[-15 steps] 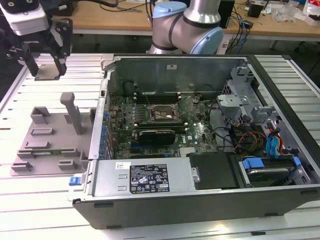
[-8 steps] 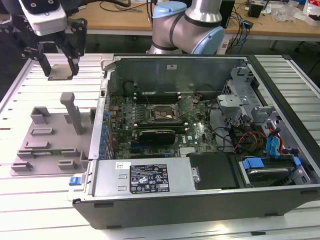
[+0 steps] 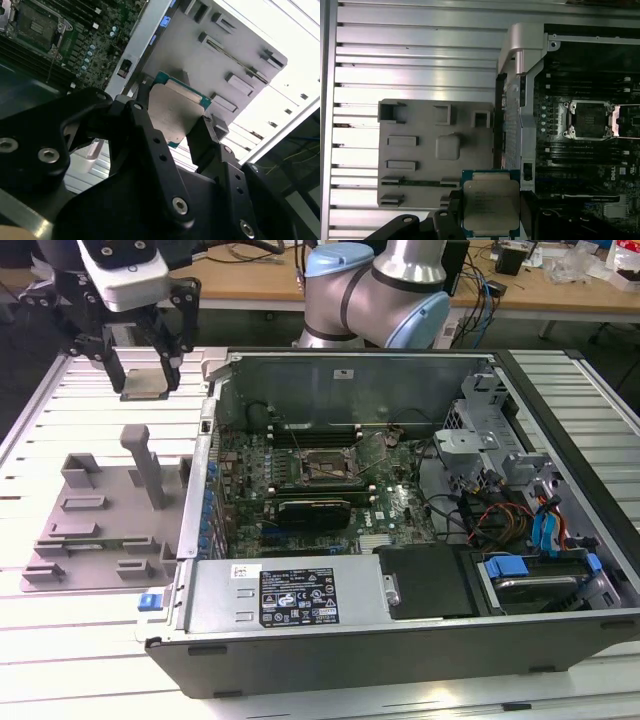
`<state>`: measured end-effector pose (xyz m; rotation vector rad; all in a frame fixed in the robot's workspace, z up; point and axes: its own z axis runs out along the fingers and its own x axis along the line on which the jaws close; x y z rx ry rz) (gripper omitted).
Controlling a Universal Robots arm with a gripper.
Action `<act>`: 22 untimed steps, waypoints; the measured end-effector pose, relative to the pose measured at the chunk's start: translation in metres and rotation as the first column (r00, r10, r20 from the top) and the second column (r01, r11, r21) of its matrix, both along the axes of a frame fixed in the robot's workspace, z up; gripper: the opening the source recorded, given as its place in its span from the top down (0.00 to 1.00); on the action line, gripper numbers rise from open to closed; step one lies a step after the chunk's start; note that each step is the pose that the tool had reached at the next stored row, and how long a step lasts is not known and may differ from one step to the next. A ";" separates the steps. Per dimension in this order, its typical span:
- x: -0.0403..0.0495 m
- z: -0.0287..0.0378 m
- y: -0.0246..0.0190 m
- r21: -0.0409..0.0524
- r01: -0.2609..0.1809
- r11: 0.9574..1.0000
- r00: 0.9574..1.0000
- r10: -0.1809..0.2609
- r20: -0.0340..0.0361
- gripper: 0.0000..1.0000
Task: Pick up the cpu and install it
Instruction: 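Pick up the cpu and move it towards the insertion slot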
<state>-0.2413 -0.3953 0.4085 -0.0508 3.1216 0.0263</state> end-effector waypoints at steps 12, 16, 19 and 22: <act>0.0301 0.0000 0.0000 0.000 0.000 1.000 1.000 0.000 0.000 0.45; 0.0420 0.0000 0.0000 0.000 0.000 1.000 1.000 0.000 0.000 0.45; 0.0524 0.0000 0.0000 0.000 0.000 1.000 1.000 0.000 0.000 0.45; 0.0633 0.0000 0.0000 0.000 0.000 1.000 1.000 0.000 0.000 0.45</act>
